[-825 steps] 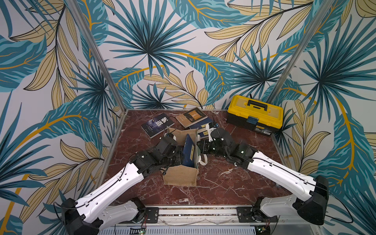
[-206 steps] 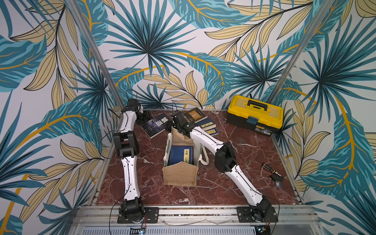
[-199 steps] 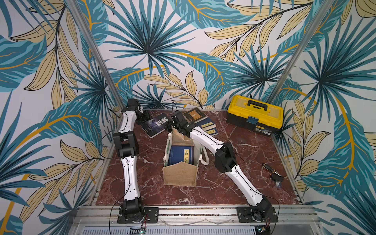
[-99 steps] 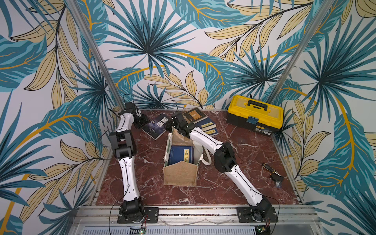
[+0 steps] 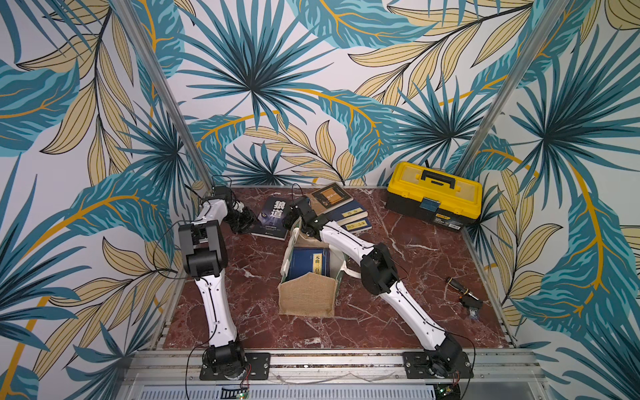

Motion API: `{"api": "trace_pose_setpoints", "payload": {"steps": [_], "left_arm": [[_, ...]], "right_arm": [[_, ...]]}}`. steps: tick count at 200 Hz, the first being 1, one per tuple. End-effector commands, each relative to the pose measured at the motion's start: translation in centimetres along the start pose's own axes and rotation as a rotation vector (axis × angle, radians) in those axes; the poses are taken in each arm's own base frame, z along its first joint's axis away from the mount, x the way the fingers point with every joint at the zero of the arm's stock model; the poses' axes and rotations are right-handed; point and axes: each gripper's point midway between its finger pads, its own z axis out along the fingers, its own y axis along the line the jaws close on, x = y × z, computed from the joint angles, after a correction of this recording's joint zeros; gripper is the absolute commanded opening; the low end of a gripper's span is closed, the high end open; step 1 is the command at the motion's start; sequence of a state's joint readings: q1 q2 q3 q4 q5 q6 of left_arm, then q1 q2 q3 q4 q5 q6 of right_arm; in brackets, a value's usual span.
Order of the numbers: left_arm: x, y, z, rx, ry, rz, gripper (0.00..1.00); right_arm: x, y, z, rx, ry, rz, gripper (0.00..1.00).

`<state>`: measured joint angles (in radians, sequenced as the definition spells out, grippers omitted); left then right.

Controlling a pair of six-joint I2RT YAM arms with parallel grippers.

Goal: Put the books into the canvas bag
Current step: Adjust the book at the center of the board.

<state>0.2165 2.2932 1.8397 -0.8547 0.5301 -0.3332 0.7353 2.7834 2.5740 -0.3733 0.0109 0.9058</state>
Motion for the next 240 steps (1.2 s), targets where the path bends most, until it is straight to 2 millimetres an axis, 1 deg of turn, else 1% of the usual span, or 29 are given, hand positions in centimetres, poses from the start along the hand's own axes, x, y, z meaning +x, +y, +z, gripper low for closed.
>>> {"api": "trace_pose_setpoints", "payload": {"steps": [1, 15, 30, 49, 58, 80, 109, 111, 114, 133, 152, 160, 171, 188, 198, 209, 219, 236, 238, 240], "left_arm": [[2.3, 0.2, 0.2, -0.003, 0.065, -0.007, 0.54], [2.6, -0.1, 0.1, 0.011, 0.071, -0.003, 0.53], [3.2, -0.4, 0.1, 0.02, 0.082, -0.001, 0.51], [4.4, -1.0, 0.0, 0.023, 0.1, 0.012, 0.5], [5.2, -1.1, 0.0, 0.021, 0.11, 0.017, 0.49], [6.7, -1.2, -0.5, 0.021, 0.111, 0.021, 0.48], [8.5, -1.1, -1.3, 0.033, 0.093, 0.011, 0.47], [8.7, -1.1, -1.4, 0.033, 0.092, 0.01, 0.47], [8.9, -1.1, -1.5, 0.036, 0.091, 0.008, 0.46], [10.3, -1.1, -1.9, 0.054, 0.081, 0.002, 0.46], [10.9, -1.1, -2.6, 0.051, 0.054, 0.008, 0.46], [10.7, -1.0, -3.1, 0.04, 0.034, 0.016, 0.46], [10.2, -1.1, -3.7, 0.031, 0.006, 0.021, 0.46], [8.5, -1.4, -4.6, 0.019, -0.047, 0.019, 0.48], [7.3, -1.5, -4.9, 0.008, -0.075, 0.012, 0.49], [5.9, -1.8, -5.2, 0.001, -0.105, 0.007, 0.5], [4.6, -2.0, -5.3, -0.003, -0.126, -0.003, 0.5], [2.8, -2.2, -5.2, -0.007, -0.153, -0.023, 0.51], [2.6, -2.3, -5.2, -0.005, -0.157, -0.023, 0.51], [2.4, -2.3, -5.1, -0.006, -0.159, -0.026, 0.51]], "right_arm": [[4.1, -3.6, 3.2, 0.079, 0.034, -0.04, 0.38], [4.1, -3.2, 3.3, 0.061, 0.034, -0.037, 0.34], [4.6, -2.9, 3.5, 0.051, 0.044, -0.043, 0.28], [5.3, -2.3, 3.4, 0.035, 0.064, -0.052, 0.22], [6.0, -2.1, 3.3, 0.032, 0.084, -0.062, 0.18], [7.3, -1.5, 2.6, 0.029, 0.125, -0.108, 0.17], [7.6, -1.7, 1.3, 0.038, 0.147, -0.14, 0.13], [8.7, -0.9, 1.1, 0.027, 0.159, -0.156, 0.13], [9.2, -0.6, 0.9, 0.024, 0.166, -0.163, 0.13], [10.1, -0.2, 0.0, 0.022, 0.189, -0.19, 0.13], [10.7, -0.1, -0.9, 0.034, 0.198, -0.217, 0.13], [10.7, -0.5, -1.2, 0.054, 0.193, -0.214, 0.16], [9.9, -1.4, -1.8, 0.097, 0.166, -0.201, 0.21], [8.6, -3.3, -2.6, 0.175, 0.111, -0.181, 0.27], [7.8, -4.0, -2.8, 0.199, 0.088, -0.17, 0.31], [7.1, -4.4, -2.8, 0.207, 0.075, -0.162, 0.33], [6.6, -4.6, -2.7, 0.213, 0.066, -0.151, 0.37], [6.2, -4.1, -2.4, 0.206, 0.054, -0.146, 0.39], [4.8, -4.9, -2.3, 0.217, 0.039, -0.13, 0.39], [4.4, -5.1, -2.3, 0.22, 0.034, -0.126, 0.39]]}}
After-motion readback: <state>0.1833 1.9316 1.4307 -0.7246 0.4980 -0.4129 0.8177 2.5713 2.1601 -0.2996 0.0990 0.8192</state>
